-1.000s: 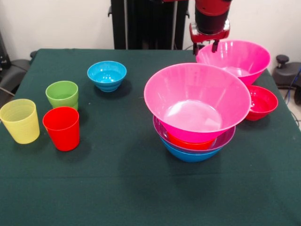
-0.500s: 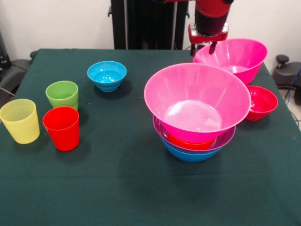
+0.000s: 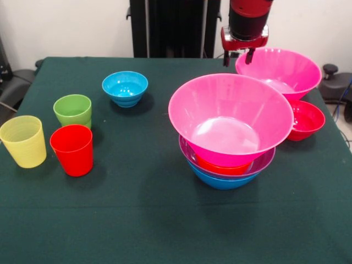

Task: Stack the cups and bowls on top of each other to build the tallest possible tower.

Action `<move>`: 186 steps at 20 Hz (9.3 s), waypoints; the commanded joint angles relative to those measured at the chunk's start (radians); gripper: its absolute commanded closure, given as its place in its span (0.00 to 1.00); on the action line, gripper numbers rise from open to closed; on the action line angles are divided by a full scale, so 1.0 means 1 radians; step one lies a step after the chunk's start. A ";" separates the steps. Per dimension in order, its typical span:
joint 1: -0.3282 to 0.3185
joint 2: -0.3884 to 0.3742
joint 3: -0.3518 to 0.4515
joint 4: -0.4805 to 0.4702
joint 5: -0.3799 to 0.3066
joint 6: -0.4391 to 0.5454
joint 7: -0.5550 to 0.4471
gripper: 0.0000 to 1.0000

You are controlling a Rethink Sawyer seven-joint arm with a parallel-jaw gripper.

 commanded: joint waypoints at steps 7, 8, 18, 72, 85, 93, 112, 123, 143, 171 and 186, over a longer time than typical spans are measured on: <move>0.062 -0.058 -0.046 -0.123 0.004 0.067 0.147 0.00; 0.048 -0.070 -0.035 -0.110 0.006 0.068 0.126 0.00; -0.020 -0.029 0.006 -0.064 0.010 -0.022 0.090 0.00; 0.042 0.100 -0.053 -0.142 -0.243 -0.237 0.160 0.00; 0.062 0.110 -0.078 -0.141 -0.175 -0.283 0.141 0.00; 0.042 0.112 -0.050 -0.126 -0.160 -0.275 0.132 0.00; -0.050 0.030 0.043 -0.068 -0.173 -0.183 0.058 1.00; -0.061 -0.010 0.044 -0.053 -0.167 -0.143 0.062 0.00; -0.072 -0.050 0.076 0.082 -0.073 0.233 0.034 0.00; -0.080 -0.308 0.192 0.099 0.095 -0.076 0.130 0.00; 0.034 -0.194 0.017 0.034 -0.033 -0.154 0.120 0.00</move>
